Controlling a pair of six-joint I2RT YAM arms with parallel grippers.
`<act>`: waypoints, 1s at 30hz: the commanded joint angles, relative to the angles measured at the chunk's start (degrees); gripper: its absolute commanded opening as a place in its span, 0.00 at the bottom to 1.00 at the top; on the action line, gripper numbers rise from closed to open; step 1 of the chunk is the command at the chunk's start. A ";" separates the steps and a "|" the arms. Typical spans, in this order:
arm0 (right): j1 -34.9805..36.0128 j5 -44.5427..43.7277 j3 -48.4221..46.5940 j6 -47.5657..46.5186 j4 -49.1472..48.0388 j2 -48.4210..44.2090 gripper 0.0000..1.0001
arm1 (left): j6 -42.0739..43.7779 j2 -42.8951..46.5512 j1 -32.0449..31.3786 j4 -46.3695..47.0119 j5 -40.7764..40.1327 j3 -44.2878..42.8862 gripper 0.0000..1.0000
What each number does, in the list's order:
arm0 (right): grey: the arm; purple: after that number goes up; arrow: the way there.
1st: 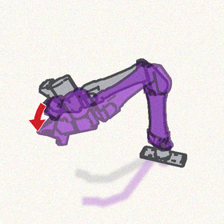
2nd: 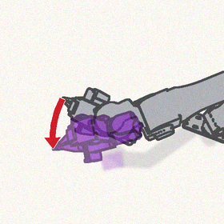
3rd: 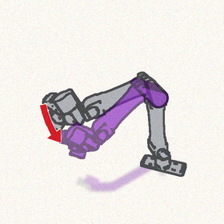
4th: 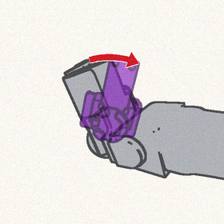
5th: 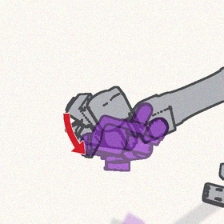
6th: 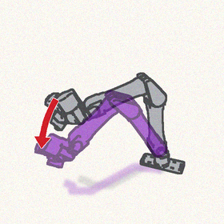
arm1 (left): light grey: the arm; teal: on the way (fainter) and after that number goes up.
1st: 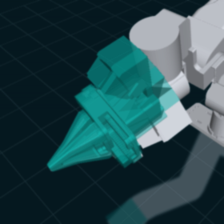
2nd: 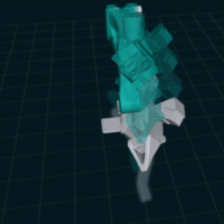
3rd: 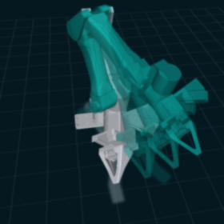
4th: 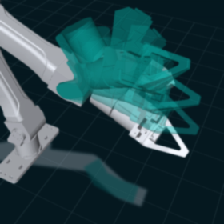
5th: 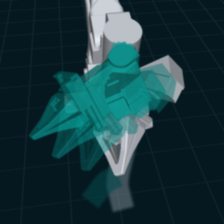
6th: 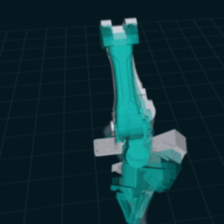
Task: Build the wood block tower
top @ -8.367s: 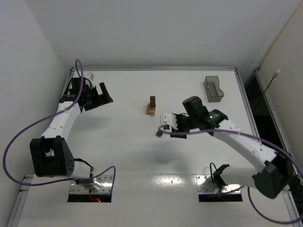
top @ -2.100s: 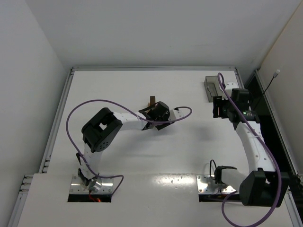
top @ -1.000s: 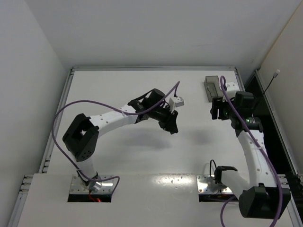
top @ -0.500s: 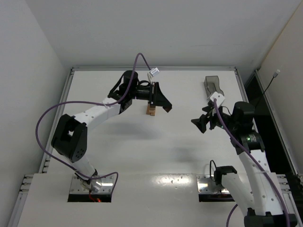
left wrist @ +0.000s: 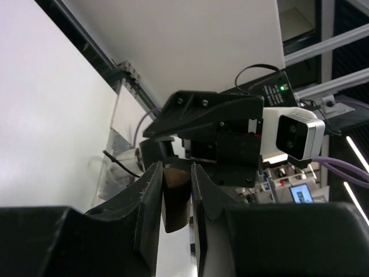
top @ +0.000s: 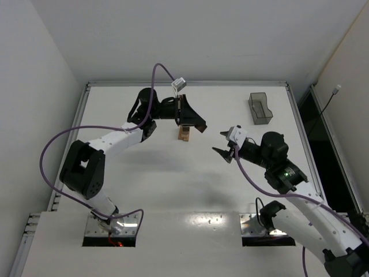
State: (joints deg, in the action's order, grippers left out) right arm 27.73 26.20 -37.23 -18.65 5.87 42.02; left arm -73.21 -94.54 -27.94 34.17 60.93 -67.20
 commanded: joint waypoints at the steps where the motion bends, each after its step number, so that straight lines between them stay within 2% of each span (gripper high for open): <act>1: 3.47 -7.38 1.19 -1.47 -16.12 1.74 0.55 | -7.38 3.93 0.43 10.63 1.39 1.90 0.00; 5: 5.85 -12.48 1.20 -1.47 -20.88 4.55 0.48 | -7.39 5.06 0.43 10.65 1.39 2.95 0.00; 18: 9.28 -12.49 -1.53 -1.47 -21.43 6.76 0.52 | -6.86 5.07 0.43 10.65 0.86 3.57 0.00; 30: 10.42 -11.43 -4.34 -0.24 -20.37 7.29 0.52 | -3.52 4.54 0.43 6.43 0.33 2.95 0.00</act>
State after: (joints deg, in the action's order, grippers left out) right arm 37.69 13.28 -38.46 -19.68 -11.88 48.90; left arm -78.11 -92.03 -27.92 39.70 61.45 -63.90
